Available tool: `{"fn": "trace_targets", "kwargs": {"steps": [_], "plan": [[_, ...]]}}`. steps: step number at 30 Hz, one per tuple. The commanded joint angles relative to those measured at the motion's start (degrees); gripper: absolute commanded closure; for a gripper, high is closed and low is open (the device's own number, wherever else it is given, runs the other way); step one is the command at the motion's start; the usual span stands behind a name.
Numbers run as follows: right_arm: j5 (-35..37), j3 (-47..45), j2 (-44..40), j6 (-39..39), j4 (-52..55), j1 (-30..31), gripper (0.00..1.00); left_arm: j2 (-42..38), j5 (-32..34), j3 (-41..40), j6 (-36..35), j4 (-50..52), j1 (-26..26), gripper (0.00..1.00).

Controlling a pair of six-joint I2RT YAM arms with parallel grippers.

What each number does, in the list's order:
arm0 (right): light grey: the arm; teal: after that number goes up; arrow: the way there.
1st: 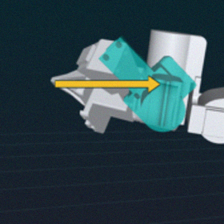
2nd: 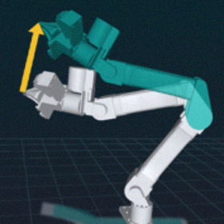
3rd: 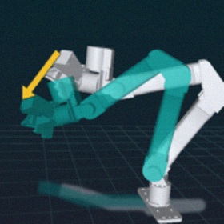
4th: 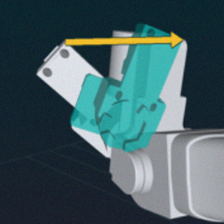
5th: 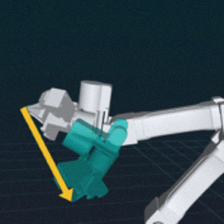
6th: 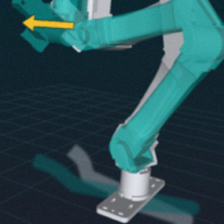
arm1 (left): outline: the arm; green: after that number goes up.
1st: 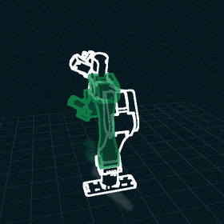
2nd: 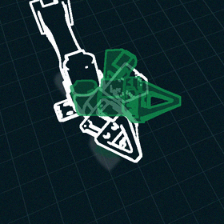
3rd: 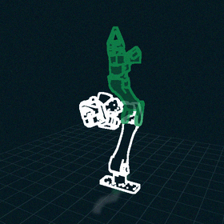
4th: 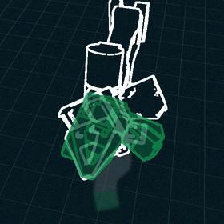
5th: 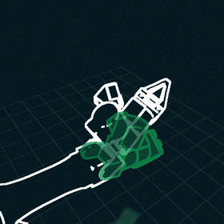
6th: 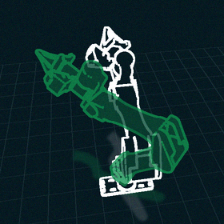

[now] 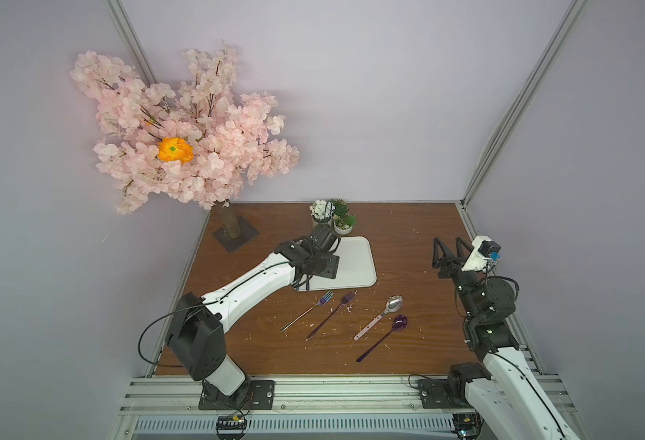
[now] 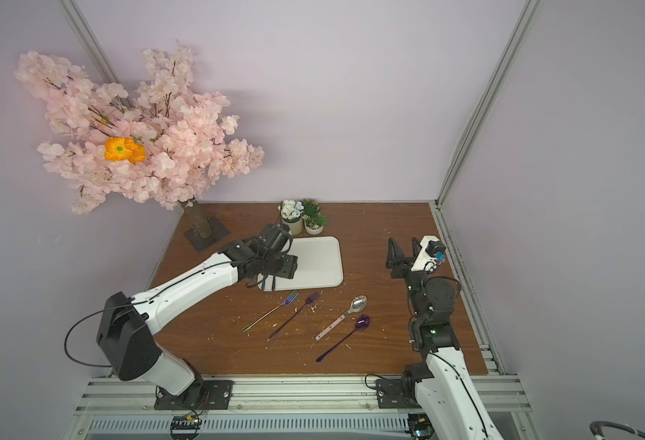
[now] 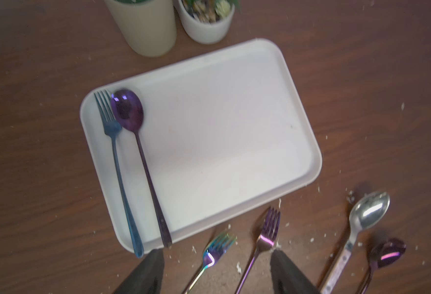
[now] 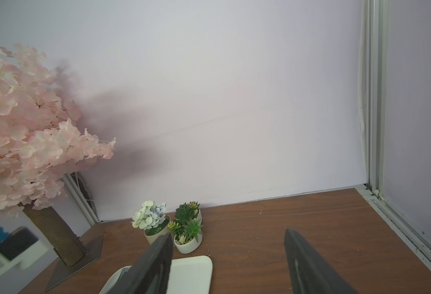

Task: Set the spoon and fork side by side
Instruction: Pick up the fork at the center of the board.

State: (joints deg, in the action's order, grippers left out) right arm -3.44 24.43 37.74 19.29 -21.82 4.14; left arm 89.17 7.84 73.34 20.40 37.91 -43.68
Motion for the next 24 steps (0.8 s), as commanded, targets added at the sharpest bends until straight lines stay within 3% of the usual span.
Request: {"fn": "trace_targets", "kwargs": {"steps": [1,5,7,11,16,24], "plan": [[1.99,1.92,0.95,1.38,1.39,0.02,0.27,-1.9,4.23,-4.18,-4.91,1.12,-8.55,0.29],[3.6,6.41,2.51,2.04,7.38,-0.01,0.27,1.09,4.24,-5.51,-6.97,0.5,-18.68,0.28],[4.16,7.88,2.72,2.09,9.26,-0.01,0.28,3.09,3.07,-6.4,-6.71,-0.27,-19.5,0.28],[4.66,9.71,2.48,2.39,10.66,-0.01,0.28,2.0,4.75,-9.88,-5.92,-1.5,-18.8,0.27],[4.53,11.16,2.39,2.44,11.94,0.0,0.28,-1.54,1.33,-14.48,-5.42,-1.52,-11.57,0.32],[5.61,11.29,2.0,1.82,12.79,0.01,0.29,7.5,3.47,-8.07,-8.0,-1.65,-10.03,0.42]]}}
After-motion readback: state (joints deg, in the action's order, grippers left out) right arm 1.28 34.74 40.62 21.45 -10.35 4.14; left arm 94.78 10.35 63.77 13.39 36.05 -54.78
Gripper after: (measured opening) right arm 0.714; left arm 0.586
